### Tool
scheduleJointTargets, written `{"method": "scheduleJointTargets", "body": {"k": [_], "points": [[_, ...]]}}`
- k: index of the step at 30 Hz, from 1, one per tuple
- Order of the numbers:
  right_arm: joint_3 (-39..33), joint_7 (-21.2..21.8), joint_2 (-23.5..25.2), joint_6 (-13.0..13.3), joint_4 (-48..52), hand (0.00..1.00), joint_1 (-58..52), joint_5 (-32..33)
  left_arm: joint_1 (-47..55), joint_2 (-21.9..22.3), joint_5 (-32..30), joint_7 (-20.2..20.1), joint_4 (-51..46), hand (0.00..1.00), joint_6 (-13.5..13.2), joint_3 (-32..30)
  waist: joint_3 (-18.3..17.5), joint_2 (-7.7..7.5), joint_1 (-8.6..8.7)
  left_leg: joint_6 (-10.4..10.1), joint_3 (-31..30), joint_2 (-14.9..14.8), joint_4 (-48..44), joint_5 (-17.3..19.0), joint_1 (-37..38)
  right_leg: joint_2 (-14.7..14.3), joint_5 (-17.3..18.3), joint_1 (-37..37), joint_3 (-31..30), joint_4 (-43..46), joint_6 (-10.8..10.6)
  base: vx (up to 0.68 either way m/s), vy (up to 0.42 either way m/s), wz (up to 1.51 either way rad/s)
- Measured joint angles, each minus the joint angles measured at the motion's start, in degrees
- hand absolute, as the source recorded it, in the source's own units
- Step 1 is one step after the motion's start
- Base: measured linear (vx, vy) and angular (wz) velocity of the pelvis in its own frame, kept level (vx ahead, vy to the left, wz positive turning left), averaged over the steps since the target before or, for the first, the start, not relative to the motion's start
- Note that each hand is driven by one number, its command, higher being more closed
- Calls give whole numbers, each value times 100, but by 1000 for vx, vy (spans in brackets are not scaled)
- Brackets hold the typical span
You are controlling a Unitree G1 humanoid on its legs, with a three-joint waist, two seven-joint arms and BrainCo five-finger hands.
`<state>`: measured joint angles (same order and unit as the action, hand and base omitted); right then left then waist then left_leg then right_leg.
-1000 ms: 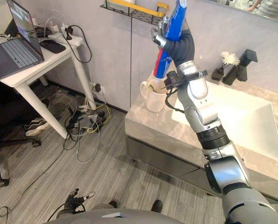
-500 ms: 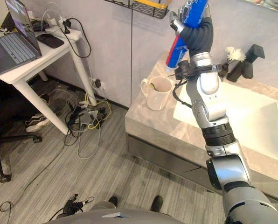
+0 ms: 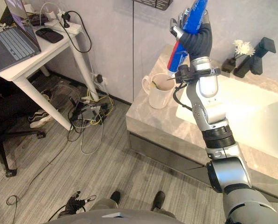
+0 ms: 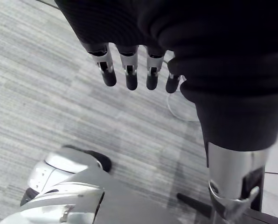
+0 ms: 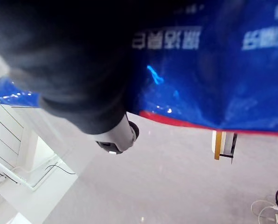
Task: Organize washtable
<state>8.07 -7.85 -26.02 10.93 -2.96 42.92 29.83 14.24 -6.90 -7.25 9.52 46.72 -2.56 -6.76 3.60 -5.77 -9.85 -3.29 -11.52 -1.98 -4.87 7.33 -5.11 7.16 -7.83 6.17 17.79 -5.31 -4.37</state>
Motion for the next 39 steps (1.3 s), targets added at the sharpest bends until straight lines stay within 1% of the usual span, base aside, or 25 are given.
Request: {"method": "scheduleJointTargets", "body": {"k": [5, 9, 13, 18, 26, 31, 39], "points": [[1, 8, 13, 0, 0, 100, -19, 0, -31, 1, -1, 7, -25, 0, 0, 2, 3, 1, -5, 0, -1, 6, -2, 0, -29, 5, 0, 23, 2, 0, 0, 0, 0, 0], [-1, 12, 18, 0, 1, 100, -285, 1, -37, 1, -3, 12, -26, 0, 0, 2, 15, 0, -7, 0, -4, 6, 33, 1, -40, 6, 0, 23, 6, 0, 0, 0, 0, 0], [-46, 53, 24, -2, 2, 100, -418, 4, -76, 1, -16, 20, -68, 0, 0, -1, 171, 9, 3, 0, -2, 3, 37, 0, -43, 2, 0, 27, 3, 0, 0, 0, 0, 0], [-202, 90, 32, -2, 9, 100, -496, 10, -77, 1, -29, 62, -82, 0, -1, -1, 173, 12, 2, 0, 5, -4, 25, -1, -47, -3, 0, 52, -1, 0, 0, 7, 0, 0], [-204, 138, 44, -3, 14, 100, -606, 33, -77, 0, -50, 82, -84, 0, -5, 7, 173, 12, -5, -1, 5, 2, 15, -2, -53, 3, -1, 67, 0, 0, 0, 0, 0, 0], [-198, 144, 184, -6, 14, 100, -629, 41, -78, -3, -49, 85, -84, 0, -6, 7, 173, 12, -4, -1, 14, 0, 13, -2, -60, 3, -1, 74, -7, 0, 1, 0, 0, 0], [-181, 156, 191, -6, 14, 100, -630, 40, -79, -3, -49, 84, -84, 0, -6, 6, 173, 11, -5, -1, 13, -2, 67, -2, -74, 3, -1, 86, -6, 0, 1, 0, 0, 0]]}}
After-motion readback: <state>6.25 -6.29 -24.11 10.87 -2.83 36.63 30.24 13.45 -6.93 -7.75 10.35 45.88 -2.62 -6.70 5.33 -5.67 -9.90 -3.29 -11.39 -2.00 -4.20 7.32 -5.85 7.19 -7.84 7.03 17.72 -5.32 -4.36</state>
